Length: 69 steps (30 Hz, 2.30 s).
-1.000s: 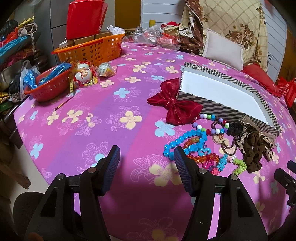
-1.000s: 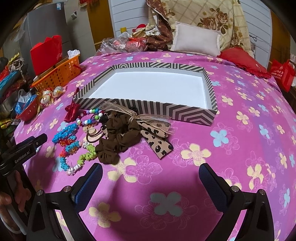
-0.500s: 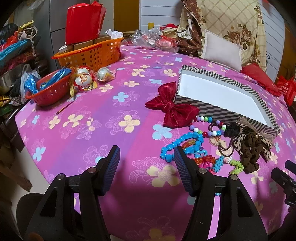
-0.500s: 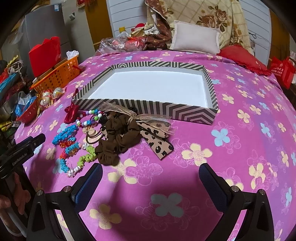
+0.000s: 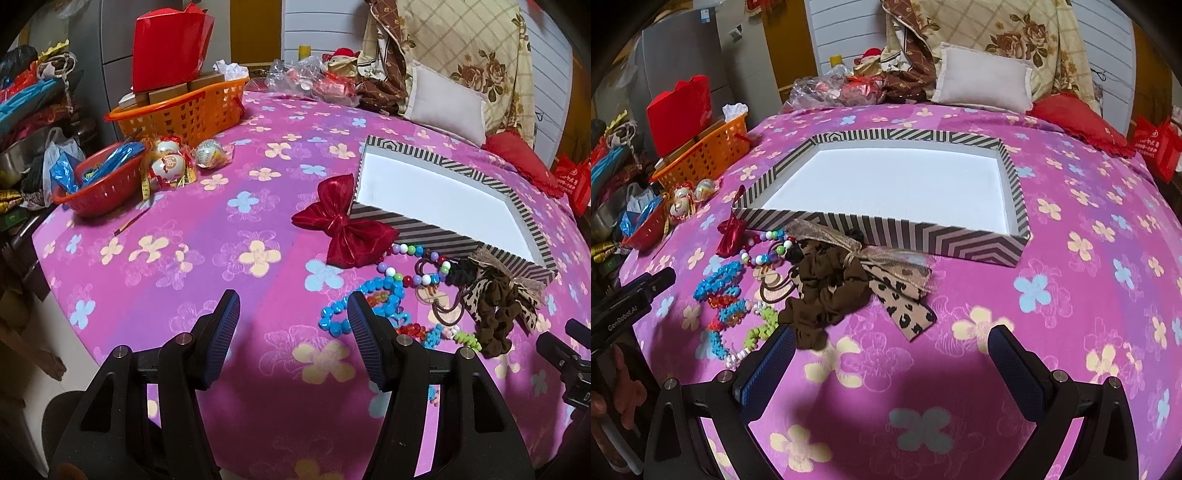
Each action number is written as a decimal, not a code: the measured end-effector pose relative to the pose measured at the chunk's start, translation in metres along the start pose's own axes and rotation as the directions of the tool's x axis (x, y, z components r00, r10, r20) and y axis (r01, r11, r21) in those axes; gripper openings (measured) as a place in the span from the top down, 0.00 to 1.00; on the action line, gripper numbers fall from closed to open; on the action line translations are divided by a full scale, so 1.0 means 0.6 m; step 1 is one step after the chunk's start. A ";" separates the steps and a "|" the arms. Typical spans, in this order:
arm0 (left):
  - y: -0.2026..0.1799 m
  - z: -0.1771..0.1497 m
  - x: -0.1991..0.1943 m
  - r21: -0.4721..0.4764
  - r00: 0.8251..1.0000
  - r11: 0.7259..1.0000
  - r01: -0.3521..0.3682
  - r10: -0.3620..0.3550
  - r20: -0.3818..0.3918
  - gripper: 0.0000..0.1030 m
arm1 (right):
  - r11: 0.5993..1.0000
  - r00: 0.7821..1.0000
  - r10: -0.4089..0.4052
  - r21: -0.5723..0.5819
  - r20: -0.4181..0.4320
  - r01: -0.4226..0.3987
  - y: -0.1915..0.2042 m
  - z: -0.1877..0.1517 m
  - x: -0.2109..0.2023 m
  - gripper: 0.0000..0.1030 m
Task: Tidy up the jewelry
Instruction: 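Move both grippers toward the red bow and leopard-print bow scrunchie, then grasp the red satin bow with the left gripper while the right grasps the leopard-print bow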
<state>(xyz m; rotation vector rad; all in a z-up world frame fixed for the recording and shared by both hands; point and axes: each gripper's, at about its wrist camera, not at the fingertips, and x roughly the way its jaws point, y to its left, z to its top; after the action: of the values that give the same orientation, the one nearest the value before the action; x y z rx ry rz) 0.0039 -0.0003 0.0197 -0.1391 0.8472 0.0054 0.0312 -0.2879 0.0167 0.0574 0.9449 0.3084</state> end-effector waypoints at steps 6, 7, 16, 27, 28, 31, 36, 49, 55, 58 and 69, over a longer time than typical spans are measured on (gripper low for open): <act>-0.003 0.010 0.009 0.016 0.999 0.999 -0.032 0.032 -0.041 0.41 | 1.000 1.000 0.002 -0.001 0.003 -0.002 -0.001 0.010 0.006 0.00; -0.002 0.011 0.010 0.023 0.998 0.999 -0.041 0.042 -0.045 0.41 | 1.000 1.000 0.001 -0.002 0.002 -0.001 -0.001 0.012 0.008 0.00; 0.014 0.036 0.026 0.004 0.997 1.000 0.007 -0.007 -0.074 0.32 | 1.000 1.000 0.003 -0.011 -0.006 -0.003 -0.004 0.026 0.027 0.00; -0.010 0.094 0.090 0.070 0.984 0.996 0.057 -0.044 -0.171 0.31 | 0.999 1.000 0.022 -0.034 0.000 -0.022 -0.002 0.056 0.058 0.00; -0.013 0.099 0.099 0.081 0.983 0.995 0.055 -0.039 -0.181 0.31 | 0.999 1.000 0.026 -0.035 0.001 -0.026 -0.002 0.059 0.060 0.00; -0.018 0.109 0.121 0.107 0.979 0.993 0.052 -0.029 -0.203 0.31 | 0.998 0.999 0.043 -0.048 -0.002 -0.043 0.003 0.067 0.071 0.00; -0.023 0.126 0.148 0.088 0.975 0.992 0.092 -0.071 -0.210 0.31 | 0.994 0.996 0.077 -0.080 -0.041 -0.080 0.011 0.069 0.099 0.00; -0.041 0.136 0.186 0.120 0.978 0.987 0.103 -0.079 -0.193 0.56 | 0.982 0.988 0.148 -0.108 -0.050 -0.152 0.028 0.057 0.118 0.40; -0.013 0.141 0.179 0.051 0.975 0.991 0.124 -0.112 -0.193 0.90 | 0.973 0.982 0.188 -0.131 -0.021 -0.189 0.044 0.049 0.101 0.72; -0.007 0.142 0.152 0.055 0.981 0.991 0.121 -0.111 -0.161 0.90 | 0.970 0.979 0.203 -0.139 0.004 -0.201 0.048 0.048 0.078 0.73; -0.023 0.143 0.027 0.126 0.991 0.984 0.130 -0.126 -0.038 0.90 | 0.965 0.963 0.256 -0.076 0.082 -0.250 0.026 0.061 -0.002 0.73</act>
<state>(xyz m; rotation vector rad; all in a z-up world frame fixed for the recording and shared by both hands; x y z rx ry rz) 0.0795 -0.0042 0.0655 -0.0725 0.8651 -0.1717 0.0566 -0.2701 0.0420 0.1325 0.8364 0.5690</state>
